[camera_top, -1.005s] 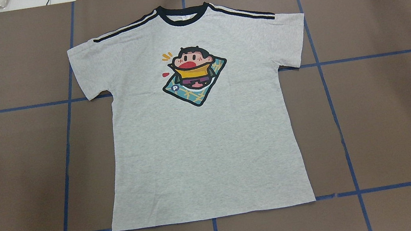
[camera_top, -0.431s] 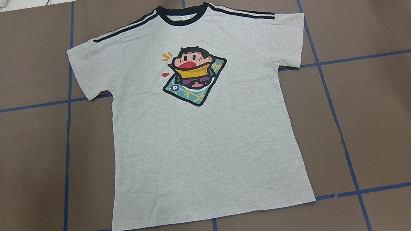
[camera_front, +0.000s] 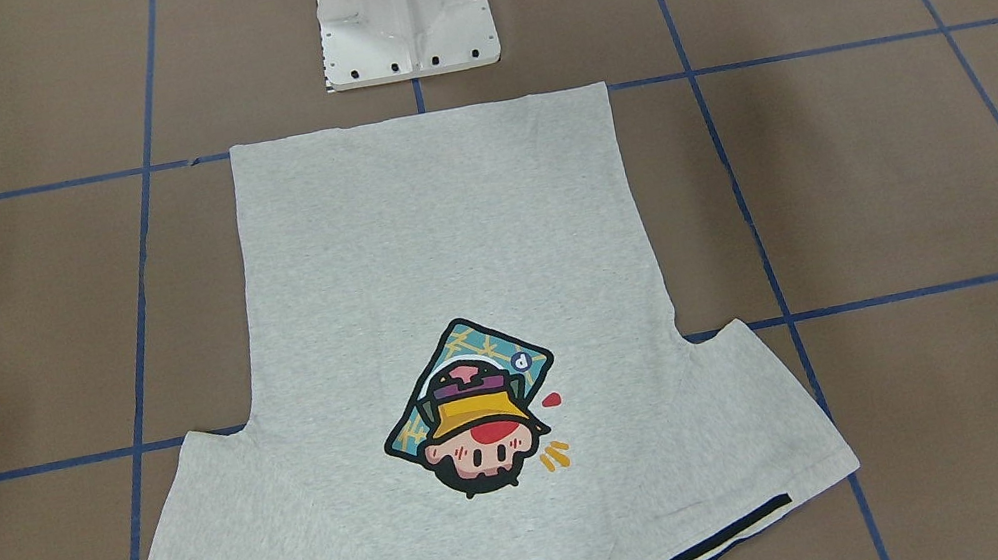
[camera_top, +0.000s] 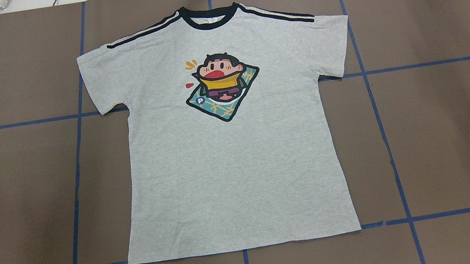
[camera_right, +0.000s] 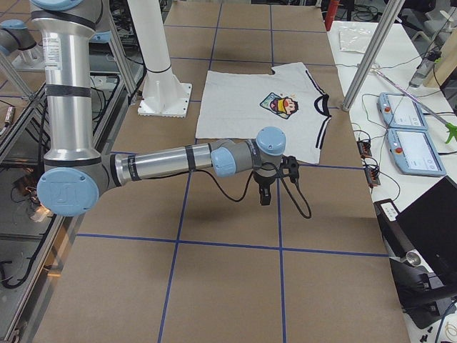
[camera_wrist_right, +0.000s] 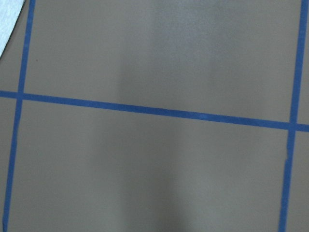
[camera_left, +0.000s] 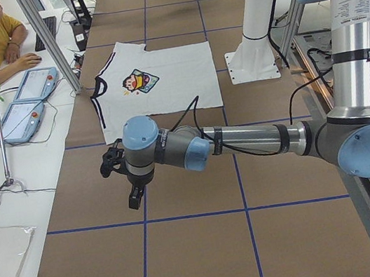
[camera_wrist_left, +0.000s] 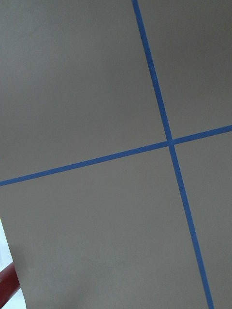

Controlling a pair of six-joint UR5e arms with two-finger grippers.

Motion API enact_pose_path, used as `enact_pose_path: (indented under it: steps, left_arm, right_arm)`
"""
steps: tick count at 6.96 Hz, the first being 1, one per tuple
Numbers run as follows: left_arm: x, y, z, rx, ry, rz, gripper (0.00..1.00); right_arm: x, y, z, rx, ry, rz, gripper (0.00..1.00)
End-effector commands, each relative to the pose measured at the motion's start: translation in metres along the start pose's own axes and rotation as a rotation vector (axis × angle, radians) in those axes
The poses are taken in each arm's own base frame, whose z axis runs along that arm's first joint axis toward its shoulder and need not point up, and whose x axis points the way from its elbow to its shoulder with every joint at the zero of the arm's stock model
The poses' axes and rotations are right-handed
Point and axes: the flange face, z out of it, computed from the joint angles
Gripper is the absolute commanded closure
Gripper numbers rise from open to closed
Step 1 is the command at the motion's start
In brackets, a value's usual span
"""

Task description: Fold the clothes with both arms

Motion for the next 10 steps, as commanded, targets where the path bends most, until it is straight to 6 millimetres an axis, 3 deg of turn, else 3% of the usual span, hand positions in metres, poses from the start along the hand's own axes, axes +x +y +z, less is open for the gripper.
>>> enact_pose_path:
  steps: [1,2,4,6,7,10]
  left_arm:
    - [0.008,-0.003,0.003,0.007,0.027,0.02,0.0]
    - [0.016,-0.007,0.005,0.031,0.032,0.059,0.0]
    - [0.022,-0.008,0.011,0.022,0.04,0.072,0.0]
    - [0.026,-0.01,0.009,0.026,0.042,0.075,0.0]
    - [0.026,-0.011,0.009,0.028,0.042,0.077,0.0]
    - [0.025,-0.012,0.009,0.028,0.041,0.077,0.0]
  right_arm:
    - [-0.087,-0.093,0.046,0.014,-0.016,0.086,0.0]
    - [-0.117,-0.131,0.067,0.043,0.015,0.077,0.01]
    - [-0.138,-0.173,0.107,0.111,-0.019,0.038,0.02]
    - [-0.193,-0.19,0.141,0.294,0.072,0.147,0.02]
    - [-0.213,-0.202,0.146,0.313,0.073,0.148,0.03]
    - [-0.221,-0.227,0.159,0.328,0.081,0.236,0.03]
